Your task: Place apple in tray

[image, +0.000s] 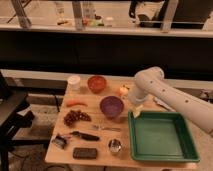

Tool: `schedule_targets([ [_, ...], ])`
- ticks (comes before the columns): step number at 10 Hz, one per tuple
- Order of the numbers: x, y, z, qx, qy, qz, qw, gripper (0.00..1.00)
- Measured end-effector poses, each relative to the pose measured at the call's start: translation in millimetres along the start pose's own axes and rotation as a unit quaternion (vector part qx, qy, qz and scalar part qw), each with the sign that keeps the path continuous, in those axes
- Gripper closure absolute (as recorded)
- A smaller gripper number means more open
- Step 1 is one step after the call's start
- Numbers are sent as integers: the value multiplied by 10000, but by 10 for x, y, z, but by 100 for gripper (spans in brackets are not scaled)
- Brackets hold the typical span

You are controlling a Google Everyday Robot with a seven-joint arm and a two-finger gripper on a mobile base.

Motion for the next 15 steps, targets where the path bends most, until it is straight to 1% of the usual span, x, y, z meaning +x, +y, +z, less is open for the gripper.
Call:
schedule_targets([
  [3, -16, -118, 37, 0, 37, -201, 9998, 20],
  [4, -4, -192, 45, 49, 65, -264, 9996, 20],
  [11, 215, -544, 146, 180, 229, -366, 9989, 20],
  [12, 236, -597, 166, 195, 226, -365, 9989, 20],
  [13, 280, -664, 187, 209, 167, -316, 9991, 20],
  [14, 371, -697, 205, 174, 72, -196, 9996, 20],
  [15, 434, -719, 210, 180, 3, -104, 9998, 20],
])
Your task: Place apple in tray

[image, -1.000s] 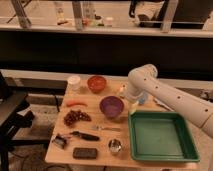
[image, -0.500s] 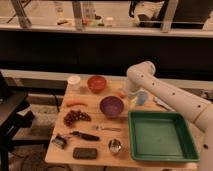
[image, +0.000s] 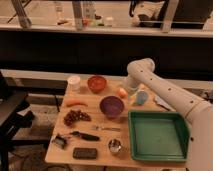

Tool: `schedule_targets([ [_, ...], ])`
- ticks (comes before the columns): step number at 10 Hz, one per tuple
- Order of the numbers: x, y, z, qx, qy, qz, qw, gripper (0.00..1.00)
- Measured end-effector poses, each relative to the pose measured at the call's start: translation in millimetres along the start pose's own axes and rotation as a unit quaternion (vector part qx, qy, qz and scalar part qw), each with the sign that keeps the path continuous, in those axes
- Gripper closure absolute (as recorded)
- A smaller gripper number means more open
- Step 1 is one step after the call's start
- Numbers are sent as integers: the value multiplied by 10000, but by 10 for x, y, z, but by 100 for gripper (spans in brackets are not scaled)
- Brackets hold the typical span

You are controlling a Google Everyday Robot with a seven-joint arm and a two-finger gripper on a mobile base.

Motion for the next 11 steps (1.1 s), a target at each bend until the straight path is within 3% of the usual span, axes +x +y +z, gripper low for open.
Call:
schedule_targets([
  [4, 268, -123, 18, 9, -314, 413, 9987, 20],
  [11, 552, 88, 158, 167, -410, 547, 9975, 20],
])
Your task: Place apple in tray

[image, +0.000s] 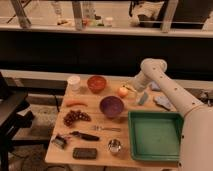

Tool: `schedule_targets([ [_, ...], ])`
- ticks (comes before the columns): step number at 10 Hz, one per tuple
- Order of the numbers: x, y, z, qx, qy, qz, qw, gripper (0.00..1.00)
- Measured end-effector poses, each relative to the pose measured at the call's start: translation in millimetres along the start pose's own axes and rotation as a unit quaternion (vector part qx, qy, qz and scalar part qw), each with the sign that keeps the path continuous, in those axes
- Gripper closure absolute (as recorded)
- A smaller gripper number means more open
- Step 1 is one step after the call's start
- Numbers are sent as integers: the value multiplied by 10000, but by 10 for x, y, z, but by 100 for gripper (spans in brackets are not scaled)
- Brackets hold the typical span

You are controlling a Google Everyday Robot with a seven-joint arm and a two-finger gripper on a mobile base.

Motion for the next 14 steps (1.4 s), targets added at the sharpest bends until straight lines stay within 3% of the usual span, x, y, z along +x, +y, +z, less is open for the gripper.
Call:
schedule_targets([
  [5, -116, -145, 18, 111, -28, -209, 9997, 20],
  [14, -154, -431, 288, 347, -103, -720, 9967, 20],
])
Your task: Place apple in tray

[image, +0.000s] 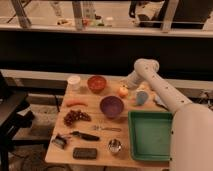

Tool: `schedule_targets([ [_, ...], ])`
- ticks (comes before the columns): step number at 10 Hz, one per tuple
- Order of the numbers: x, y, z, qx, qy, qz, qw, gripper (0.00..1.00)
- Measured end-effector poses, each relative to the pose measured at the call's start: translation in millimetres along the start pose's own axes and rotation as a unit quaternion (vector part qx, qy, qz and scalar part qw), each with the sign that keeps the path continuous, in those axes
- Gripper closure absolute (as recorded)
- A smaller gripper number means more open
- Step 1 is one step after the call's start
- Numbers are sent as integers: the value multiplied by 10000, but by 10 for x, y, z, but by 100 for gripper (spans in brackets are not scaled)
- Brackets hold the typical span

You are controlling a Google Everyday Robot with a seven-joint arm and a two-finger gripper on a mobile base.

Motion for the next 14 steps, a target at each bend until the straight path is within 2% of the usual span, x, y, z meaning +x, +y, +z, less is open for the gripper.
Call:
schedule_targets([
  [4, 85, -70, 147, 164, -3, -135, 9998, 20],
  [10, 285, -163, 330, 221, 48, -77, 9997, 20],
  [14, 303, -121, 388, 128, 57, -100, 9999, 36],
])
